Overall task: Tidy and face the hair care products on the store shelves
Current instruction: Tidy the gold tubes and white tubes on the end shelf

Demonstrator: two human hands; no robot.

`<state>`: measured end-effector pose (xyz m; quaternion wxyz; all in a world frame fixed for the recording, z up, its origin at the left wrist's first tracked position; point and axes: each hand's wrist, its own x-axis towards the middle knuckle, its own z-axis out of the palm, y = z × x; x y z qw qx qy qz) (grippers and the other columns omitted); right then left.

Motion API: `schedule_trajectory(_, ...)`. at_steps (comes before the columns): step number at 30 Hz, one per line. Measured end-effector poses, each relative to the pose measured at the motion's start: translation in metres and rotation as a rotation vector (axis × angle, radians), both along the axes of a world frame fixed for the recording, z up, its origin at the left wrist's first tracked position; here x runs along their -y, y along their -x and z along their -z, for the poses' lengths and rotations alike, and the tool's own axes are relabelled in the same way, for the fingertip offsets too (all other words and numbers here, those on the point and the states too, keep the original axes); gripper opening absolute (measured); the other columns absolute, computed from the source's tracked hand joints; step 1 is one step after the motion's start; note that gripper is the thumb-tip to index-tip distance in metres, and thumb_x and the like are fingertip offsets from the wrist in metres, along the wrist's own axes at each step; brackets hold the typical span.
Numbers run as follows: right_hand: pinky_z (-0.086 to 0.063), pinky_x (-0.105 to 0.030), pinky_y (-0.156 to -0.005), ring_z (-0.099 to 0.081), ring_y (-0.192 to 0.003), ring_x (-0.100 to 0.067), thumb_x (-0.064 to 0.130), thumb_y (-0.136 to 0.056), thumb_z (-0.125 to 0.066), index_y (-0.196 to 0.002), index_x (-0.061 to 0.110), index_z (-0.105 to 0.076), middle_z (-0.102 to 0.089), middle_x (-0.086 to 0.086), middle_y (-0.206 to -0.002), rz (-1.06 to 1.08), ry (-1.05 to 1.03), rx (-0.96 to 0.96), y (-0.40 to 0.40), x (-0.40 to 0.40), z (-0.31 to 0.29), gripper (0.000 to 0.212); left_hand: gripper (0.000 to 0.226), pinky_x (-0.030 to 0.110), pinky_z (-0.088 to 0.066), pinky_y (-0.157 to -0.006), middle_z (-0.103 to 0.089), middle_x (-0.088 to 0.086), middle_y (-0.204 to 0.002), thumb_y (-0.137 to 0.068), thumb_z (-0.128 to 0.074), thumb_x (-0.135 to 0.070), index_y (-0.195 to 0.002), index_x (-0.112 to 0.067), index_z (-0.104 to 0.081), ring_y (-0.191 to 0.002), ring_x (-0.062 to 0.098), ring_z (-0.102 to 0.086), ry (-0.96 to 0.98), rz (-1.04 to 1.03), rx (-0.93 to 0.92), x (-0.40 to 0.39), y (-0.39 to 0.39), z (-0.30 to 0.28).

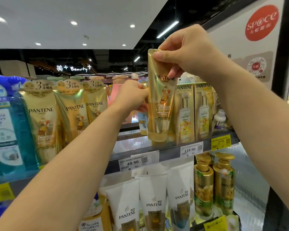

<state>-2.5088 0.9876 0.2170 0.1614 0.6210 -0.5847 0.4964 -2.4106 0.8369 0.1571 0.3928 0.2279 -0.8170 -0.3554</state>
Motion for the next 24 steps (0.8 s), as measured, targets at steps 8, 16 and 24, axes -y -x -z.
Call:
schedule_trajectory(8,-0.053,-0.017,-0.048,-0.068,-0.048,-0.011,0.025,-0.091,-0.073,-0.102,0.008,-0.074,-0.075,-0.006,-0.080,-0.043,-0.052,0.000,-0.009,0.012,0.005,0.020,0.024,0.021,-0.049,-0.043,-0.064,0.020,-0.073,-0.089,-0.065,-0.009,-0.087,0.014,-0.066,-0.050,0.018,-0.059,-0.053,0.011,-0.080,-0.005,-0.004,0.006)
schedule_trajectory(16,-0.057,-0.021,-0.050,-0.070,-0.050,-0.013,0.026,-0.090,-0.075,-0.099,0.010,-0.075,-0.076,-0.007,-0.081,-0.113,-0.072,0.000,-0.020,0.028,0.008,0.019,0.030,0.028,-0.057,-0.051,-0.072,0.006,-0.067,-0.101,-0.051,-0.020,-0.084,0.000,-0.066,-0.052,0.017,-0.068,-0.113,-0.002,-0.091,-0.014,-0.039,-0.003)
schedule_trajectory(24,-0.058,-0.022,-0.051,-0.071,-0.051,-0.014,0.024,-0.087,-0.078,-0.098,0.009,-0.076,-0.077,-0.006,-0.078,-0.204,-0.042,0.045,-0.048,0.073,0.020,0.019,0.022,0.023,-0.056,-0.051,-0.070,-0.005,-0.071,-0.098,-0.056,-0.030,-0.084,-0.019,-0.070,-0.050,0.002,-0.068,0.450,-0.489,-0.031,-0.015,-0.122,0.011)
